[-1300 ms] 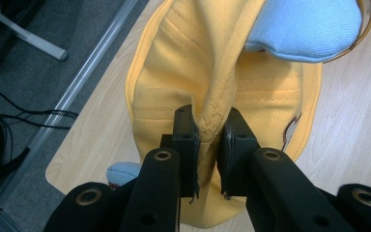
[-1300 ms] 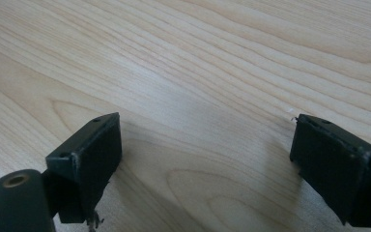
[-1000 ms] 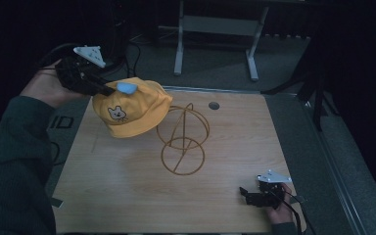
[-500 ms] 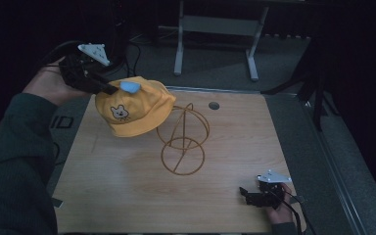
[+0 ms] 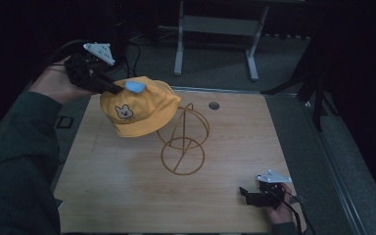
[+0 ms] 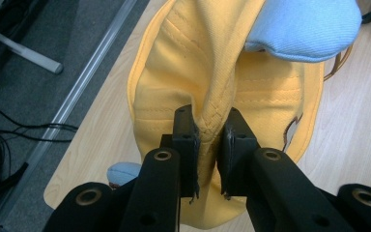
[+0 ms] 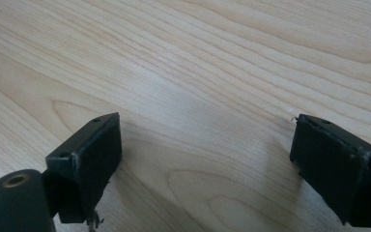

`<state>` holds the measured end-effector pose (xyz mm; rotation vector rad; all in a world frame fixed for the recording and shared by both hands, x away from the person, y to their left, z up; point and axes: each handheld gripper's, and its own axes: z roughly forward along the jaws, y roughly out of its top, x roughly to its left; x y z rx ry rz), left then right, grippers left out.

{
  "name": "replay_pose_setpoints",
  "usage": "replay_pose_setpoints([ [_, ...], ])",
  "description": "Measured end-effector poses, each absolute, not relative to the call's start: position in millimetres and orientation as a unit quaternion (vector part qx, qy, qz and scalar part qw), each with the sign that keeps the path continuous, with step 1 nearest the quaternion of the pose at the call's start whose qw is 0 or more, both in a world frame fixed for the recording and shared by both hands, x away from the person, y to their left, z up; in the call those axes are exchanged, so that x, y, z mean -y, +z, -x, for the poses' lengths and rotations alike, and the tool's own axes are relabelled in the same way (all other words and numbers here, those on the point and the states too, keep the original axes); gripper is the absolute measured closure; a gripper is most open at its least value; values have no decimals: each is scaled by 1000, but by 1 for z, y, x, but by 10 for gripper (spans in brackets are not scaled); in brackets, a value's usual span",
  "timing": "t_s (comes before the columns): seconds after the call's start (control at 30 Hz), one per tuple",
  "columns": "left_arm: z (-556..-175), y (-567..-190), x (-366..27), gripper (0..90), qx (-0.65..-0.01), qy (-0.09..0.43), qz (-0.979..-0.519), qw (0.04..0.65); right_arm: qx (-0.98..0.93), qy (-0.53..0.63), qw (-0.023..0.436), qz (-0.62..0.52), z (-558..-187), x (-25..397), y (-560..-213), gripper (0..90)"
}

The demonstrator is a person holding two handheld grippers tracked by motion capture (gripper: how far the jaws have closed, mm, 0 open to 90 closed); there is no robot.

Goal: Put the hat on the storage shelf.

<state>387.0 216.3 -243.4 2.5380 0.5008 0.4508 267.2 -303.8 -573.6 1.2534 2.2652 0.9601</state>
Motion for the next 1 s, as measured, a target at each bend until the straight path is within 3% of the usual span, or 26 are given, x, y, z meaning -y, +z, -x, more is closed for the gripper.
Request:
replay_pose_setpoints([
  [1.0, -392, -236, -176, 794, -142, 161, -942, 259, -806, 341, 189, -446, -267, 304, -574, 110],
])
